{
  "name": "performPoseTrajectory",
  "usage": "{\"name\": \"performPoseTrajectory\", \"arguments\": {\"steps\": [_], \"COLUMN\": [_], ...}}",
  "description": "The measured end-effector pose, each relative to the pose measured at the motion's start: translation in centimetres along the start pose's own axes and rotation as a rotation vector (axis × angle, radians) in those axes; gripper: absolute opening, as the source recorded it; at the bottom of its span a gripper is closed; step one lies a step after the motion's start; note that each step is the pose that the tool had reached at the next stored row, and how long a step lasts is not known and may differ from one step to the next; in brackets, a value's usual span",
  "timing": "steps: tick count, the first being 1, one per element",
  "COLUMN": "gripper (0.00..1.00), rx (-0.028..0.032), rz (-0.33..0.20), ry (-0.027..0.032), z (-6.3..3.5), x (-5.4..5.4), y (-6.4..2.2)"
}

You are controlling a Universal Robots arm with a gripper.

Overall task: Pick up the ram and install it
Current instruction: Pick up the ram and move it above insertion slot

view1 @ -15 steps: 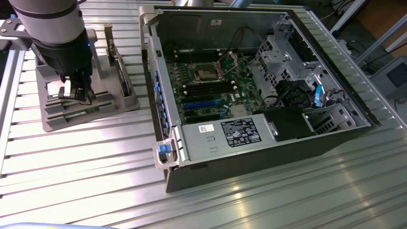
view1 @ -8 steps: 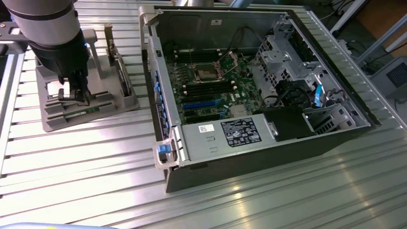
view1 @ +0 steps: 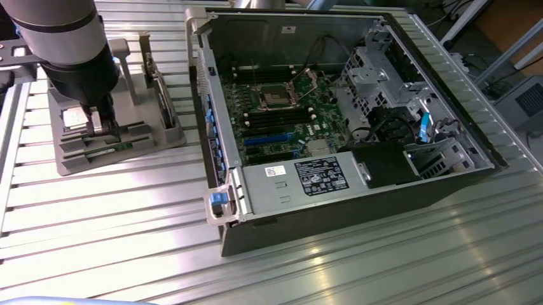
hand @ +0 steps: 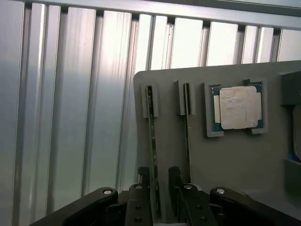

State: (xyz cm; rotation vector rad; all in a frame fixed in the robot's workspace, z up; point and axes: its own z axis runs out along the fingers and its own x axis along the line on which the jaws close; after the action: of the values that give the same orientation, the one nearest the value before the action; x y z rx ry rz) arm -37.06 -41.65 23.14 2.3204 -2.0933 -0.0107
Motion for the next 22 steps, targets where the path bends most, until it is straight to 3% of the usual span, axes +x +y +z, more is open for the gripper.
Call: {"name": "performPoseTrajectory", "arguments": {"steps": [3,5,9,12,22], "gripper": [0.3,0.3,0.3,0.3,0.3], "rx": [0.0001,-0.0011,-0.0014,-0.0018,-0.0028], "rz": [0.006,0.022,0.022,0.022,0.049], "ry": [0.0013,0.0107,0.0137,0.0191,0.0225], "z": [0.45,0.83,0.99,1.26,2.21], "x": [-0.1,-0.1,0.0,0.0,0.0], "y": [0.49,0.57,0.65,0.9,1.18]}}
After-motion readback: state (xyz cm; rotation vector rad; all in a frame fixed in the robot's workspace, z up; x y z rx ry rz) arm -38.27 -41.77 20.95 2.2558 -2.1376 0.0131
